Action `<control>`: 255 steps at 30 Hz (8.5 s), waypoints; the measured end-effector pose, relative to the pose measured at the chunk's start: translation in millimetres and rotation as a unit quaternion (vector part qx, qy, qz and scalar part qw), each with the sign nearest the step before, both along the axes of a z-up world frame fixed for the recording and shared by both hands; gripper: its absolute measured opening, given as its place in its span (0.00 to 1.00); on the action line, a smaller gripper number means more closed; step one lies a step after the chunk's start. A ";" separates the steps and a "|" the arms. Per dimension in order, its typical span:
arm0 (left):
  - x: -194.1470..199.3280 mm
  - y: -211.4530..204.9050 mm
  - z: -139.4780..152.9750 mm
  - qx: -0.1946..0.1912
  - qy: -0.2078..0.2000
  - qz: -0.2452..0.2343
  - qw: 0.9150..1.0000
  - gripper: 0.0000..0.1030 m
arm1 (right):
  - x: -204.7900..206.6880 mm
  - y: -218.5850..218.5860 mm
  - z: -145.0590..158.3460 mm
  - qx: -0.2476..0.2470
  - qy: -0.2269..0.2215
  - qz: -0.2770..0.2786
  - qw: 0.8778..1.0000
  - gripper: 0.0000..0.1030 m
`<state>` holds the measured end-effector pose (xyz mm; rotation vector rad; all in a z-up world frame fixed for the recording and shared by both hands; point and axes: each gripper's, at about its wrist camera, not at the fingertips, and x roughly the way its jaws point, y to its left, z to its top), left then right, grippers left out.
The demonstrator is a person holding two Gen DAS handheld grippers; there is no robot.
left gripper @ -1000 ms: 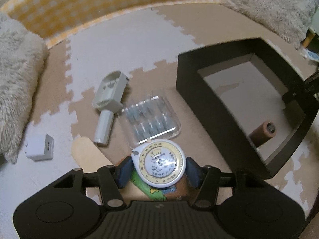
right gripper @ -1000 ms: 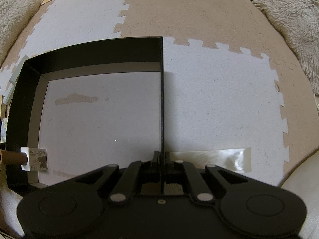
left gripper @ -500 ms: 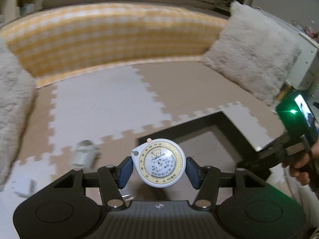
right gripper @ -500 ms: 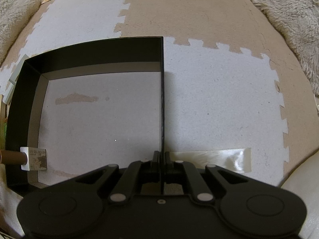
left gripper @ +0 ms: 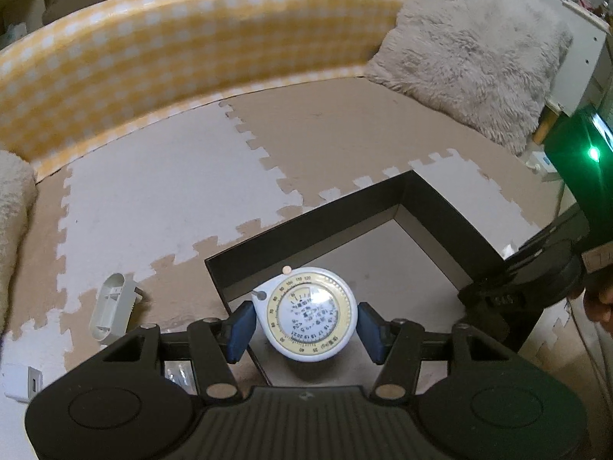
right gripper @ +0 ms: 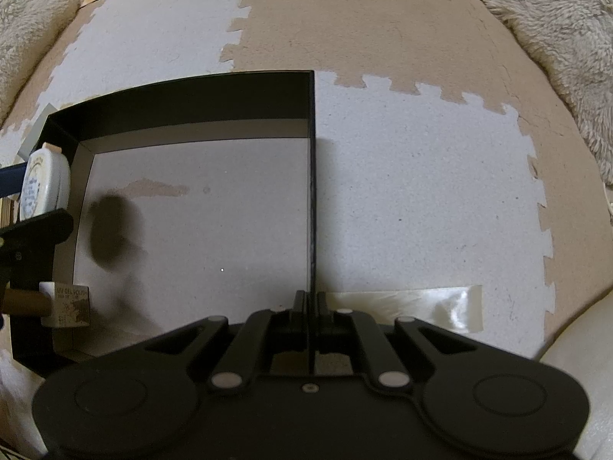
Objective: Organize rigid objects
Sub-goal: 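Carry the tape measure into the black box and release it, then move the left tool to the wooden stick and close on it, then lift the wooden stick and carry it toward the black box, then open the left gripper over the box and move it to the blister pack, then close the left gripper on the clear blister pack of capsules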
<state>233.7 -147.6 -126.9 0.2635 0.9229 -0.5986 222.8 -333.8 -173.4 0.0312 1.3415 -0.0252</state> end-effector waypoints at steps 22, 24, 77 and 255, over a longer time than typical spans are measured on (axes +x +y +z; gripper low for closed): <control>-19.6 10.9 32.2 -0.025 0.032 0.012 0.999 0.82 | 0.4 -0.7 0.3 0.000 0.000 0.001 1.000 0.04; -23.7 13.0 37.8 -0.031 0.026 0.013 0.999 0.87 | 0.4 -0.6 0.3 0.000 0.000 0.001 1.000 0.04; 31.1 163.7 -43.3 -0.024 0.154 0.360 0.920 0.52 | -0.8 -4.6 16.2 0.012 -0.025 -0.013 1.000 0.03; 27.6 104.1 -53.0 0.091 -0.008 0.125 0.988 0.73 | -5.7 -17.2 22.2 0.064 -0.028 -0.035 0.997 0.06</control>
